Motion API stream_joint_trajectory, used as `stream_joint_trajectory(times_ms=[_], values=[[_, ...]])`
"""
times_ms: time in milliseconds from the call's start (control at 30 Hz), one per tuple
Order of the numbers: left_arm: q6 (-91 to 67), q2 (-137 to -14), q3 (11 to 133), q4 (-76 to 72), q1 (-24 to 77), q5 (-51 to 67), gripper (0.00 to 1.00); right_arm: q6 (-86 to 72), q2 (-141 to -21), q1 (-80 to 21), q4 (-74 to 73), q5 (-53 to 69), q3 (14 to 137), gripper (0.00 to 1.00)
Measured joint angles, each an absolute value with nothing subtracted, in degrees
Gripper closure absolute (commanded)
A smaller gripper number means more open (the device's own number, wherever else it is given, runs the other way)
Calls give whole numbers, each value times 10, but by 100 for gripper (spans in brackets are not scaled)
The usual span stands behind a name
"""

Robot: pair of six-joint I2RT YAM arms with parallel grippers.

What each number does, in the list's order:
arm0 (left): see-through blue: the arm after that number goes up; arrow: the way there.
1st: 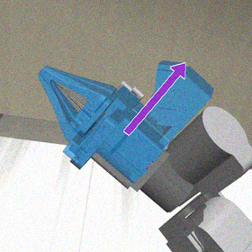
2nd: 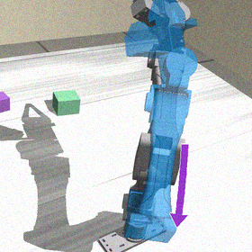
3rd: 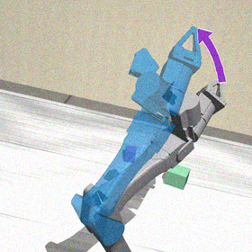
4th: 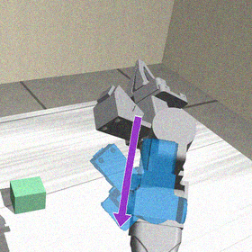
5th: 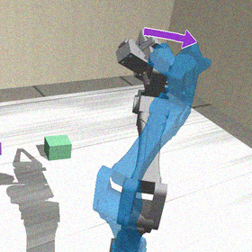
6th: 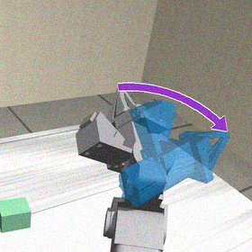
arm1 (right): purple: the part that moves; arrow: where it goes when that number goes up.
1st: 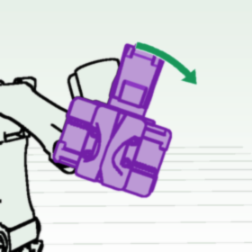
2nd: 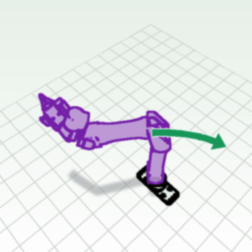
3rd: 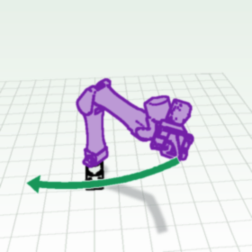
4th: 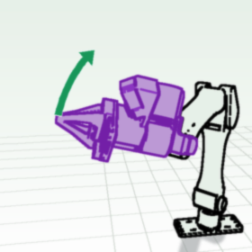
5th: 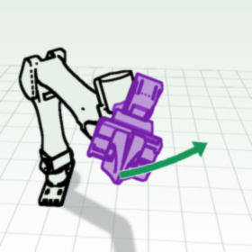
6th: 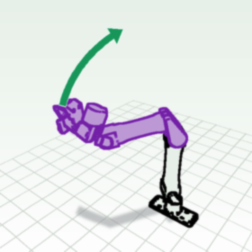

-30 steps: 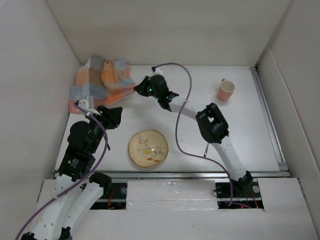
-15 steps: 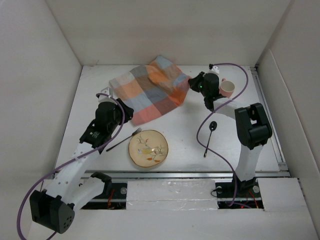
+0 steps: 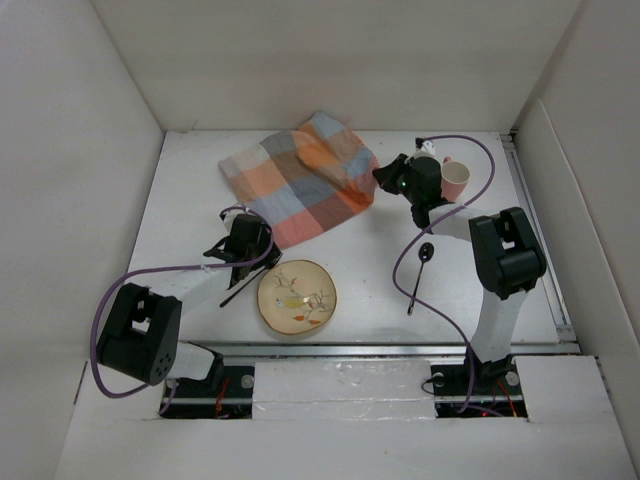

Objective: Set the dinner table for one person

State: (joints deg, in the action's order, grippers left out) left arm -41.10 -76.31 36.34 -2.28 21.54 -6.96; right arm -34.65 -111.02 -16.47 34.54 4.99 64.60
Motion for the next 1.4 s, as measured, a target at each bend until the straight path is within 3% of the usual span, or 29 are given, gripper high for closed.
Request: stream_joint_trajectory(times_ms=[167, 267, 300, 367, 400, 433, 767, 833, 933, 1000, 1267, 1400], values=[[-442, -820, 353, -58, 217, -110, 45, -346, -1095, -165, 354, 67, 626, 100], [-449, -878, 404, -75, 211, -130, 67, -347, -1083, -161, 362, 76, 609, 100], [-450, -901, 422, -85, 206, -129, 80, -347, -1079, -161, 366, 79, 604, 100], [-454, -941, 450, -102, 191, -131, 90, -347, -1073, -157, 373, 83, 593, 100], [-454, -959, 466, -104, 185, -133, 100, -348, -1072, -155, 377, 86, 589, 100], [-455, -977, 484, -104, 180, -136, 100, -348, -1071, -152, 379, 89, 586, 100], [-403, -1211, 883, 3, 145, -135, 100, -369, -1016, -131, 403, 101, 486, 100], [-385, -1242, 949, 15, 136, -132, 88, -373, -1002, -131, 410, 102, 461, 100], [-376, -1214, 911, 12, 112, -113, 69, -378, -993, -132, 419, 103, 428, 100], [-378, -1162, 830, 7, 89, -102, 51, -386, -991, -133, 427, 104, 405, 100], [-436, -960, 580, -17, 64, -120, 49, -410, -1007, -140, 468, 117, 376, 100], [-468, -923, 504, -45, 73, -96, 57, -410, -1006, -140, 480, 121, 376, 100]])
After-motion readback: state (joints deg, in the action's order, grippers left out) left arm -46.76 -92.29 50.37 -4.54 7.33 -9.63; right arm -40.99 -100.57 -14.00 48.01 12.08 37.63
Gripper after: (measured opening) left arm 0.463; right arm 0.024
